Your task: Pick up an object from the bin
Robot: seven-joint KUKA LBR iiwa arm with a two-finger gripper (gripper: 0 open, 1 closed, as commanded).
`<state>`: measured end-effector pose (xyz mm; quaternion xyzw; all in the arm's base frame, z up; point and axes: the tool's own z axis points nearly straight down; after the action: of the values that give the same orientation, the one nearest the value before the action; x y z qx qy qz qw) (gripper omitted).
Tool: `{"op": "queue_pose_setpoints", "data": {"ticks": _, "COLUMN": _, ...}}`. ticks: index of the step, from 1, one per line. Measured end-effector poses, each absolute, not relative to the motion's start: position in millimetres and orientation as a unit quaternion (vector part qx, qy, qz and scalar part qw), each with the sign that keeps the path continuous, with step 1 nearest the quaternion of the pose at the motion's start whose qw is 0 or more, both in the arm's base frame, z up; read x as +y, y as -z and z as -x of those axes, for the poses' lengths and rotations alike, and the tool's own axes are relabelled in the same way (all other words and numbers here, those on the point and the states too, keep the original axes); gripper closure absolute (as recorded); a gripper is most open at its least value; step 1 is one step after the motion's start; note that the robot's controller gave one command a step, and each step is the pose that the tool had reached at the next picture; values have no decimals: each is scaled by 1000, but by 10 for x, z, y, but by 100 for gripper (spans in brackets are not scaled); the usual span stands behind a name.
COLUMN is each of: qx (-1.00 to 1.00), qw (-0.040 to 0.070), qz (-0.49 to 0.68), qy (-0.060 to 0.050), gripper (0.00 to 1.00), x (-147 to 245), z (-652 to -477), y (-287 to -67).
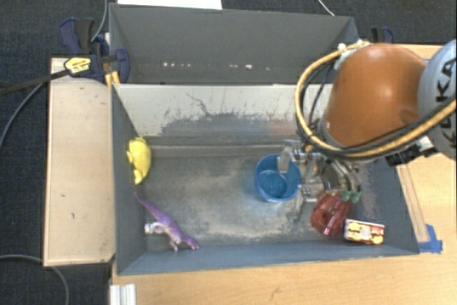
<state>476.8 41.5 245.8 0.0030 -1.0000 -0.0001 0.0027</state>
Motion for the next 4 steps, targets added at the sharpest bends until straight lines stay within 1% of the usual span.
{"op": "queue_pose_setpoints", "data": {"ticks": 1, "qx": -1000, "qw": -2, "qz": -2, "qy": 0, "gripper": 0, "x": 412, "z": -4780, "y": -2500}}
{"op": "queue_pose_setpoints", "data": {"ticks": 2, "qx": -1000, "qw": -4, "qz": -8, "qy": 0, "gripper": 0, "x": 302, "z": -5059, "y": -1906}}
{"op": "queue_pose_setpoints", "data": {"ticks": 3, "qx": -1000, "qw": -4, "qz": -3, "qy": 1, "gripper": 0, "x": 326, "z": -5322, "y": -1151}}
{"op": "queue_pose_setpoints", "data": {"ticks": 4, "qx": -1000, "qw": -5, "qz": -4, "qy": 1, "gripper": 0, "x": 65, "z": -5759, "y": -740}}
